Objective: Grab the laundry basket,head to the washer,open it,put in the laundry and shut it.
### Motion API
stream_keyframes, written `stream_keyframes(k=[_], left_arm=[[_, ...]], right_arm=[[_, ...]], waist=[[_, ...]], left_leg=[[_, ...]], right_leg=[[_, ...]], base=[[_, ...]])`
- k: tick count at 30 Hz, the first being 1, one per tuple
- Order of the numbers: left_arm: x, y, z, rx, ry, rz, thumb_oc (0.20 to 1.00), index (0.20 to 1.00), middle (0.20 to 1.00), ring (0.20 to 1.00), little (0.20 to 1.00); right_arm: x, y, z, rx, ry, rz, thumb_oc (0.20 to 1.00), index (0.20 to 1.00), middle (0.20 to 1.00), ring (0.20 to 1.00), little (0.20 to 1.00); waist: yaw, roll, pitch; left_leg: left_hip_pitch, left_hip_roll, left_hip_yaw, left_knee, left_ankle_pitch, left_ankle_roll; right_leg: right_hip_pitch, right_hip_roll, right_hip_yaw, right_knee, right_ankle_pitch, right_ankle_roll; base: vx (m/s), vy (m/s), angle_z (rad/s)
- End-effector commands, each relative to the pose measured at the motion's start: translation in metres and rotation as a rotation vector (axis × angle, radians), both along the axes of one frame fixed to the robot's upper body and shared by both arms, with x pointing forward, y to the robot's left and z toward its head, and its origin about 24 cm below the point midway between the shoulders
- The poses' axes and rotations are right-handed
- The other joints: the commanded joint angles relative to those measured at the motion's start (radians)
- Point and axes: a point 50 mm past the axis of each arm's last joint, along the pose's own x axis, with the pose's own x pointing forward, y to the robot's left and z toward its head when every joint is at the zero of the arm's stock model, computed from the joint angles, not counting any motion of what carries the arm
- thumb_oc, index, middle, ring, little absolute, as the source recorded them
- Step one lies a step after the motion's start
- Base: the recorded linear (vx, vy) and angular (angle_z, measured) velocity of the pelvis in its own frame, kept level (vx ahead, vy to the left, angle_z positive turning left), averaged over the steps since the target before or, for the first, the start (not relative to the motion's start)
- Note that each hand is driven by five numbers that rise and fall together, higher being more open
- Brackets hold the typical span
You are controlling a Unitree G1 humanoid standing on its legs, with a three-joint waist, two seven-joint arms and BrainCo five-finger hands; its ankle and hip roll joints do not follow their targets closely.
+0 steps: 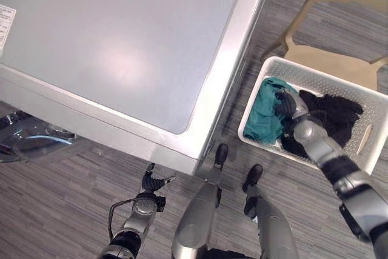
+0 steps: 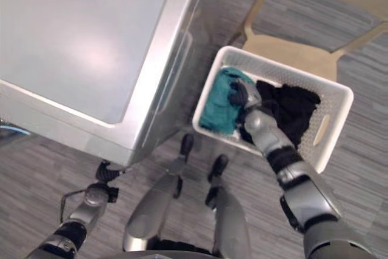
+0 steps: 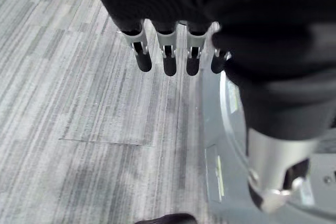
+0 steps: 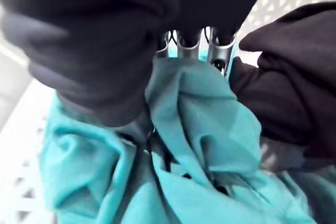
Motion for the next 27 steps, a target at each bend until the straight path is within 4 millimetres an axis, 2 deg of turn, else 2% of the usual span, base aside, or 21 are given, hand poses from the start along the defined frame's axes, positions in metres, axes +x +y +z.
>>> stream_keyframes(k=[1,5,6,9,10,13,15,16,17,20,21,23,24,25,27], left_arm=[[-0.026,0.009,-0.014,-0.026,0.064,0.078,1.0,1.0,1.0,1.0,1.0],[-0.041,0.013,-0.021,-0.036,0.107,0.1,1.0,1.0,1.0,1.0,1.0],[-0.051,0.016,-0.026,-0.034,0.141,0.105,1.0,1.0,1.0,1.0,1.0],[-0.061,0.018,-0.03,-0.038,0.167,0.111,1.0,1.0,1.0,1.0,1.0],[-0.064,0.018,-0.031,-0.034,0.179,0.102,1.0,1.0,1.0,1.0,1.0],[-0.055,0.017,-0.022,-0.027,0.134,0.061,1.0,1.0,1.0,1.0,1.0],[-0.05,0.017,-0.014,-0.035,0.086,0.048,1.0,1.0,1.0,1.0,1.0],[-0.05,0.017,-0.014,-0.035,0.086,0.048,1.0,1.0,1.0,1.0,1.0],[-0.048,0.016,-0.007,-0.039,0.044,0.037,1.0,1.0,1.0,1.0,1.0],[-0.041,0.011,0.006,-0.091,-0.039,0.036,1.0,1.0,1.0,1.0,1.0],[-0.035,0.006,0.019,-0.112,-0.108,0.018,1.0,1.0,1.0,1.0,1.0],[-0.032,0.002,0.023,-0.127,-0.133,0.011,1.0,1.0,1.0,1.0,1.0],[-0.022,-0.005,0.033,-0.116,-0.184,-0.034,1.0,1.0,1.0,1.0,1.0],[-0.019,-0.008,0.04,-0.101,-0.211,-0.072,1.0,1.0,1.0,1.0,1.0],[-0.015,-0.011,0.046,-0.084,-0.238,-0.112,1.0,1.0,1.0,1.0,1.0]], right_arm=[[-0.018,0.015,0.006,0.183,-0.089,0.099,0.2,0.2,0.2,0.2,0.2],[-0.044,0.013,0.001,0.33,-0.112,0.143,0.2,0.2,0.2,0.2,0.2],[-0.055,0.011,0.001,0.375,-0.114,0.169,0.2,0.2,0.2,0.2,0.2],[-0.067,0.011,0.002,0.434,-0.113,0.204,0.2,0.2,0.2,0.2,0.2],[-0.079,0.015,0.004,0.513,-0.113,0.257,0.2,0.2,0.2,0.2,0.2],[-0.091,0.014,0.008,0.582,-0.134,0.292,0.2,0.2,0.2,0.2,0.2],[-0.097,0.009,0.007,0.592,-0.142,0.279,0.2,0.2,0.2,0.2,0.2],[-0.097,0.009,0.007,0.591,-0.142,0.279,0.2,0.2,0.2,0.2,0.2],[-0.101,0.008,0.008,0.595,-0.162,0.271,0.2,0.2,0.2,0.2,0.2],[-0.096,0.016,0.013,0.632,-0.177,0.296,0.2,0.2,0.2,0.2,0.2],[-0.094,0.017,0.017,0.638,-0.19,0.304,0.2,0.2,0.2,0.2,0.2],[-0.093,0.018,0.019,0.637,-0.195,0.313,0.2,0.2,0.2,0.2,0.2],[-0.092,0.018,0.022,0.617,-0.195,0.326,0.2,0.2,0.2,0.2,0.2],[-0.092,0.019,0.022,0.608,-0.187,0.336,0.2,0.2,0.2,0.2,0.2],[-0.093,0.022,0.022,0.607,-0.177,0.349,0.2,0.2,0.2,0.2,0.2]], waist=[[-0.016,-0.08,-0.091],[-0.05,-0.102,-0.15],[-0.067,-0.107,-0.179],[-0.078,-0.112,-0.202],[-0.1,-0.101,-0.211],[-0.116,-0.089,-0.207],[-0.116,-0.088,-0.235],[-0.116,-0.087,-0.237],[-0.101,-0.091,-0.27],[-0.054,-0.087,-0.286],[-0.045,-0.066,-0.274],[-0.046,-0.051,-0.27],[-0.065,-0.048,-0.251],[-0.073,-0.051,-0.25],[-0.08,-0.055,-0.254]], left_leg=[[0.024,0.034,0.075,0.055,-0.132,-0.057],[0.098,0.034,0.105,0.055,-0.163,-0.039],[0.136,0.032,0.121,0.055,-0.177,-0.029],[0.176,0.032,0.14,0.05,-0.191,-0.021],[0.21,0.043,0.158,0.053,-0.194,-0.017],[0.201,0.05,0.136,0.093,-0.187,-0.008],[0.184,0.047,0.114,0.102,-0.168,-0.008],[0.18,0.049,0.114,0.102,-0.166,-0.008],[0.161,0.048,0.1,0.094,-0.139,-0.016],[0.112,0.067,0.075,0.07,-0.06,-0.07],[0.068,0.091,0.068,0.05,-0.009,-0.105],[0.059,0.099,0.068,0.033,-0.001,-0.113],[0.064,0.099,0.119,0.032,-0.042,-0.105],[0.073,0.101,0.142,0.052,-0.059,-0.094],[0.084,0.1,0.147,0.083,-0.068,-0.087]], right_leg=[[0.002,-0.102,0.078,-0.028,-0.01,0.113],[0.063,-0.101,0.101,-0.055,-0.003,0.123],[0.093,-0.101,0.112,-0.063,-0.002,0.129],[0.117,-0.101,0.123,-0.067,0.002,0.137],[0.118,-0.098,0.158,-0.006,-0.015,0.145],[0.146,-0.059,0.245,0.172,-0.102,0.126],[0.179,-0.032,0.284,0.282,-0.119,0.118],[0.176,-0.03,0.284,0.28,-0.116,0.117],[0.228,0.001,0.305,0.301,-0.124,0.114],[0.309,0.042,0.266,0.172,-0.244,0.058],[0.312,0.08,0.272,0.099,-0.265,0.03],[0.306,0.09,0.259,0.079,-0.261,0.022],[0.295,0.073,0.224,0.071,-0.245,0.021],[0.294,0.06,0.206,0.056,-0.227,0.024],[0.291,0.049,0.189,0.039,-0.207,0.026]], base=[[0.09,0.052,-0.16],[0.11,0.081,-0.32],[0.12,0.094,-0.35],[0.03,0.077,-0.4],[-0.11,0.05,-0.24],[-0.18,-0.047,-0.08],[-0.17,-0.126,0.24],[-0.22,-0.208,0.68],[-0.24,-0.241,0.7],[-0.35,-0.305,0.42],[-0.4,-0.271,0.11],[-0.37,-0.137,0.63],[-0.46,-0.065,0.6],[-0.36,-0.028,0.53],[-0.23,-0.005,0.76]])
